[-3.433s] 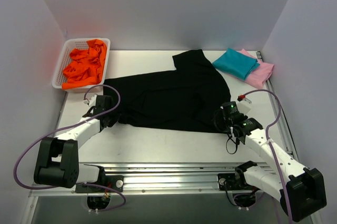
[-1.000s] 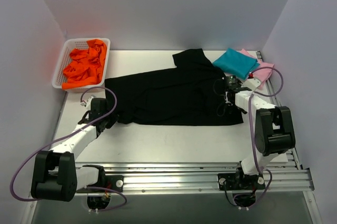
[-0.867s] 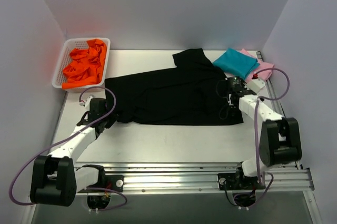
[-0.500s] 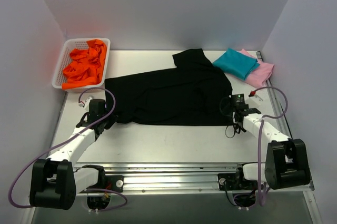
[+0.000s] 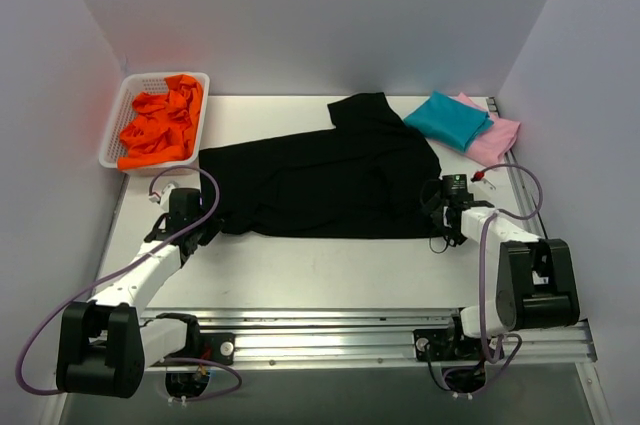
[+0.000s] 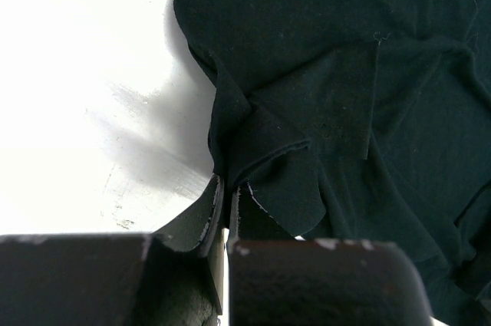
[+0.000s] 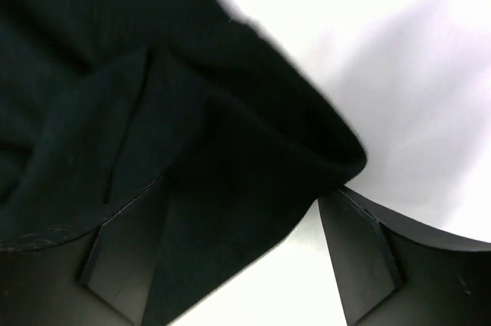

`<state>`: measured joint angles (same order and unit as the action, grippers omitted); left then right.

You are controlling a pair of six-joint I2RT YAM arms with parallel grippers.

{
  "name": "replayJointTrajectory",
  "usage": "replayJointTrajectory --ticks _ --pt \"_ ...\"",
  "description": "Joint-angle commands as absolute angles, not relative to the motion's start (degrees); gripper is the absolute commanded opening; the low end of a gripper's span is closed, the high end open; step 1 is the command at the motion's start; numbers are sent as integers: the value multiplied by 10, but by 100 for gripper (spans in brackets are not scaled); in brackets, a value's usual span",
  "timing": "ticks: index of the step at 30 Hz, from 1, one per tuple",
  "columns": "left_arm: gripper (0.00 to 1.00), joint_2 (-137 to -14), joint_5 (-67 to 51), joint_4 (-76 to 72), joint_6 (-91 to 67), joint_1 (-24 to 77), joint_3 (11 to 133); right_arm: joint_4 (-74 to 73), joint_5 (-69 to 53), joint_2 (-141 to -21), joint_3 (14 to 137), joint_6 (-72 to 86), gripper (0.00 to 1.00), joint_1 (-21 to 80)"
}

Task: Fold and stack the t-shirts
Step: Fold the tshirt

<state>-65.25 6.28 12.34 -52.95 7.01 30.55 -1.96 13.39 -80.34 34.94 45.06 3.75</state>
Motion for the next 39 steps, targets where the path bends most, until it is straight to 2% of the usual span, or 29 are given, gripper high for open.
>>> replayJointTrajectory --ticks 1,3,6,7,9,10,17,26,34,35,36,37,38,39 --pt "2 -642 66 114 -528 66 305 -26 117 -828 359 438 73 7" --pt "2 -640 61 116 -528 66 306 -24 114 -831 361 429 70 -25" --pt "2 -625 61 125 -529 66 304 16 71 -842 356 414 44 -61" --pt "2 -621 61 127 -529 66 303 23 62 -843 354 414 28 -67" --pt "2 -614 63 136 -528 66 306 43 36 -827 342 410 13 -77" --pt "2 -611 66 149 -529 66 308 45 40 -818 338 410 1 -80" --pt "2 -563 73 224 -516 66 317 4 92 -692 298 418 0 -90" --pt "2 -469 108 359 -503 65 334 -139 179 -489 301 481 0 -91" --pt "2 -452 87 375 -520 68 322 -196 229 -423 301 538 0 -91" --pt "2 -449 78 375 -519 69 320 -199 223 -418 298 538 3 -91" --pt "6 -446 52 375 -519 69 318 -203 218 -415 298 538 26 -91" --pt "15 -442 36 372 -522 71 313 -202 208 -413 300 533 47 -91" --pt "29 -439 20 366 -523 74 307 -202 189 -413 302 526 64 -91" --pt "78 -429 -5 360 -529 80 295 -213 187 -414 307 522 82 -91"
